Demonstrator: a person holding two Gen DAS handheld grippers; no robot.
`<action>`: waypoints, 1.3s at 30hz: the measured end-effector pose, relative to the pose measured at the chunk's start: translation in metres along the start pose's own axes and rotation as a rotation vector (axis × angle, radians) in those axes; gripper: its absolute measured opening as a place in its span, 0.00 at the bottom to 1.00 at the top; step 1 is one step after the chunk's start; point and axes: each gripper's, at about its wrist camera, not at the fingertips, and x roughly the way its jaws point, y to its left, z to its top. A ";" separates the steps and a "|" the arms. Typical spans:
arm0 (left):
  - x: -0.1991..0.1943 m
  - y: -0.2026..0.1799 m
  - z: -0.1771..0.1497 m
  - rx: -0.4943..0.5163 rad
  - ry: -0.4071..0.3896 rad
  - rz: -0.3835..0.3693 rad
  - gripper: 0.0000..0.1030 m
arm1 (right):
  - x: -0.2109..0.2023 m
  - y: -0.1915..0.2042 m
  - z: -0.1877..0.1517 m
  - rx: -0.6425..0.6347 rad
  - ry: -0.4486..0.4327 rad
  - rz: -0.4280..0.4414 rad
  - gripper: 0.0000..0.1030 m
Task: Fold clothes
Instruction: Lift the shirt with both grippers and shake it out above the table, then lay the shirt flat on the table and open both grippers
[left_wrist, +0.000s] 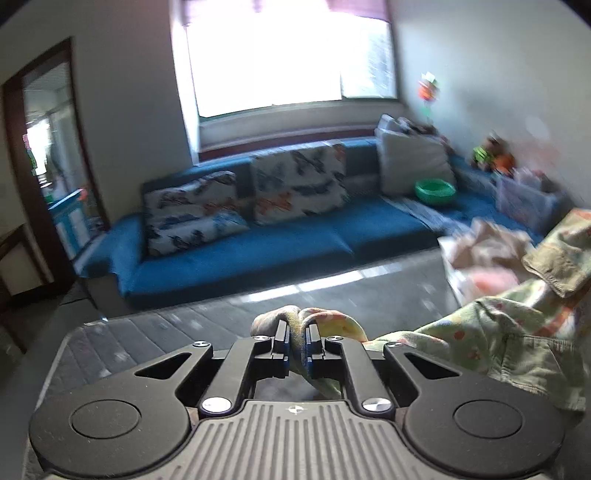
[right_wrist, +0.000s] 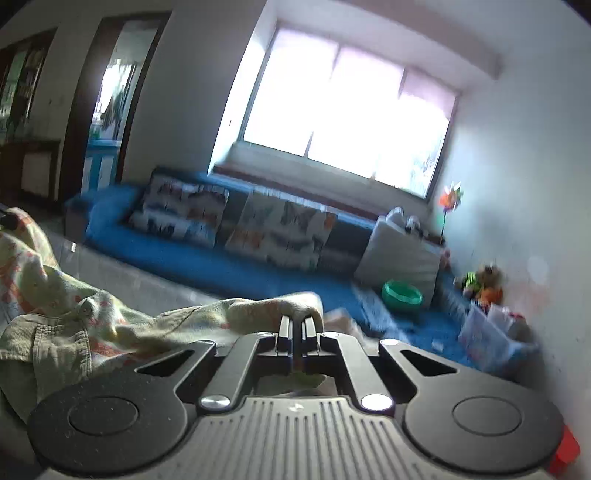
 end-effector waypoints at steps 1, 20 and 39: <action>-0.002 0.008 0.009 -0.017 -0.014 0.011 0.09 | 0.004 0.001 0.009 0.004 -0.019 -0.003 0.03; -0.069 0.023 -0.127 0.067 0.259 -0.035 0.09 | -0.048 0.051 -0.087 -0.107 0.171 0.209 0.03; -0.098 0.044 -0.224 -0.050 0.393 -0.025 0.51 | -0.103 0.063 -0.161 -0.139 0.360 0.310 0.27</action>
